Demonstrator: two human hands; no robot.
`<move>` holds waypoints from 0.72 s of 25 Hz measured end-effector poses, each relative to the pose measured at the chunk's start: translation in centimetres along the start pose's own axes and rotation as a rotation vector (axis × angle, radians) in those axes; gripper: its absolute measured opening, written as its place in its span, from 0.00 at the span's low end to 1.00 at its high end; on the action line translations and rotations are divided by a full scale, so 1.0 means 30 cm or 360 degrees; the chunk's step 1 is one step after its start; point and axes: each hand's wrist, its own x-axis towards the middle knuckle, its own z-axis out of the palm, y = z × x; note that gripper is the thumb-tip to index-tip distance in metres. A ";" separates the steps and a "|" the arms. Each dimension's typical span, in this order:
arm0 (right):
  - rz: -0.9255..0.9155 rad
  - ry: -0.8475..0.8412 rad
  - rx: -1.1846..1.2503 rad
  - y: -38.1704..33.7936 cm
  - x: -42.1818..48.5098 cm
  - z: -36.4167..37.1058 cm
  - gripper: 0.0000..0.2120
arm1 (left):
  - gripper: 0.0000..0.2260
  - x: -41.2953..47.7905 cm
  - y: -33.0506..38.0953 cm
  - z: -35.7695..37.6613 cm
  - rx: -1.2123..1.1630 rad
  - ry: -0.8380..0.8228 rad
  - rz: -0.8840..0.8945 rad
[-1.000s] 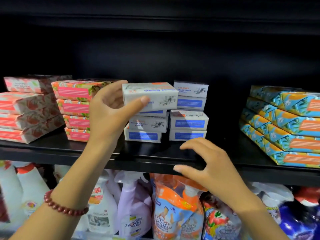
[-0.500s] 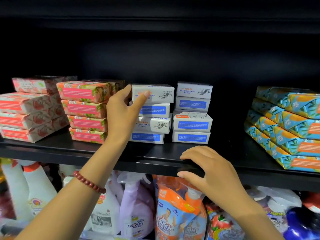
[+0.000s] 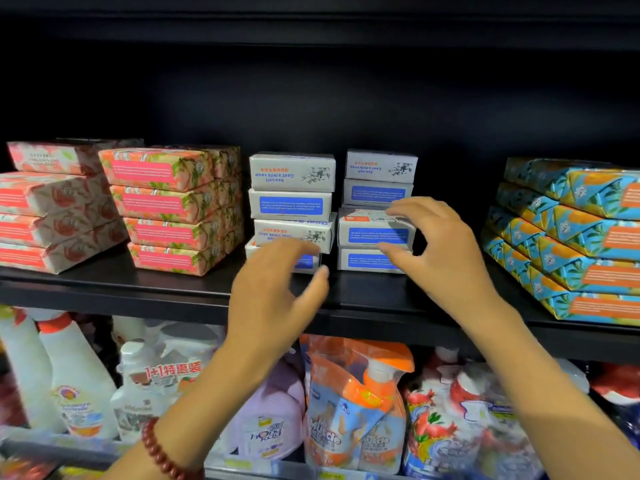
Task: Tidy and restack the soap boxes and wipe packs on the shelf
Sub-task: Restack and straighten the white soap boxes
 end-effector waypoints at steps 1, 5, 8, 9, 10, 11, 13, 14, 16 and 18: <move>0.0020 -0.0151 -0.0104 0.012 0.018 0.012 0.26 | 0.11 -0.013 0.012 0.010 0.0094 -0.0172 -0.0017; -0.0017 -0.0268 -0.0245 0.040 0.016 0.045 0.29 | 0.16 -0.022 0.023 0.021 0.0379 -0.0485 -0.0094; -0.0149 -0.0038 -0.0227 0.037 -0.007 0.021 0.21 | 0.17 -0.011 0.022 0.017 0.0300 -0.0463 -0.0100; -0.0183 0.0036 -0.0175 0.036 -0.022 0.010 0.19 | 0.18 -0.011 0.026 0.016 0.0144 -0.0382 -0.0130; -0.0208 0.0113 -0.0110 0.036 -0.039 -0.001 0.18 | 0.19 -0.007 0.032 0.014 -0.0068 -0.0263 -0.0189; -0.0231 0.0191 -0.0047 0.033 -0.058 -0.013 0.17 | 0.20 0.001 0.039 0.013 -0.0280 -0.0151 -0.0274; -0.0334 0.0377 0.0025 0.026 -0.094 -0.031 0.15 | 0.23 0.037 0.065 0.007 -0.0692 -0.0151 -0.0553; -0.0421 0.0480 0.0029 0.019 -0.107 -0.037 0.14 | 0.26 0.060 0.086 0.004 -0.0946 -0.0268 -0.0755; -0.0627 0.0638 -0.0016 0.003 -0.124 -0.044 0.12 | 0.30 0.099 0.123 -0.004 -0.1381 -0.0572 -0.1128; -0.0790 0.0683 -0.0075 -0.007 -0.134 -0.043 0.11 | 0.25 0.107 0.134 -0.003 -0.1575 -0.0656 -0.1202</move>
